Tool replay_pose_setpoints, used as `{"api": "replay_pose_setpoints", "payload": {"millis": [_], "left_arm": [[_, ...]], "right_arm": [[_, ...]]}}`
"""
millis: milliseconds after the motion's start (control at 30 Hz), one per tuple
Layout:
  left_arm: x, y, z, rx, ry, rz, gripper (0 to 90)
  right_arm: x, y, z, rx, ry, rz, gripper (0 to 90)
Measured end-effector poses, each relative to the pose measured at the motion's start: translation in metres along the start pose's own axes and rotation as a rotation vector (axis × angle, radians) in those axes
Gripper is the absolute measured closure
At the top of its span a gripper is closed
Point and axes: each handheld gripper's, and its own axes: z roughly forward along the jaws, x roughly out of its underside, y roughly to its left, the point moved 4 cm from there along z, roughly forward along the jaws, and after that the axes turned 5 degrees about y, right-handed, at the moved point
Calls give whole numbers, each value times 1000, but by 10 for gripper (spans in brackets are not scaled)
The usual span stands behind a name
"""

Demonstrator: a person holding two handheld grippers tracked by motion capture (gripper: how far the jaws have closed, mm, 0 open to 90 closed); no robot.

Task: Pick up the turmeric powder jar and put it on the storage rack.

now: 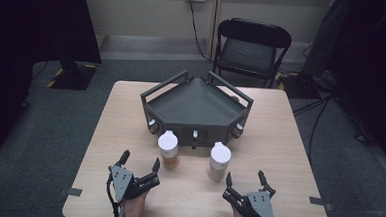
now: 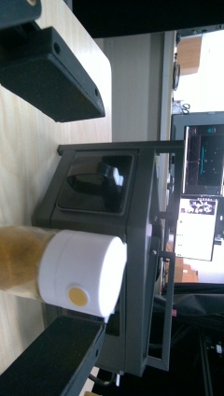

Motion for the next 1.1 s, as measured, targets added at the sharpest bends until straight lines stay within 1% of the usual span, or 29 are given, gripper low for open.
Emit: {"api": "replay_pose_setpoints", "payload": {"millis": [167, 267, 367, 400, 467, 633, 700, 900, 1100], "left_arm": [[-4, -3, 4, 15, -2, 0, 1], [-7, -5, 8, 39, 7, -10, 1], [-12, -9, 12, 47, 8, 5, 1], [-12, -9, 12, 47, 8, 5, 1], [-15, -12, 15, 49, 9, 17, 2], [-19, -17, 20, 42, 3, 8, 3], [-20, -17, 21, 48, 0, 1, 14], [-22, -22, 28, 50, -5, 7, 21], [-20, -26, 37, 45, 3, 27, 46]], "right_arm": [[0, 0, 0, 0, 0, 0, 7], [0, 0, 0, 0, 0, 0, 7], [0, 0, 0, 0, 0, 0, 7], [0, 0, 0, 0, 0, 0, 7], [0, 0, 0, 0, 0, 0, 7], [0, 0, 0, 0, 0, 0, 7], [0, 0, 0, 0, 0, 0, 7], [0, 0, 0, 0, 0, 0, 7], [0, 0, 0, 1, 0, 0, 7]]}}
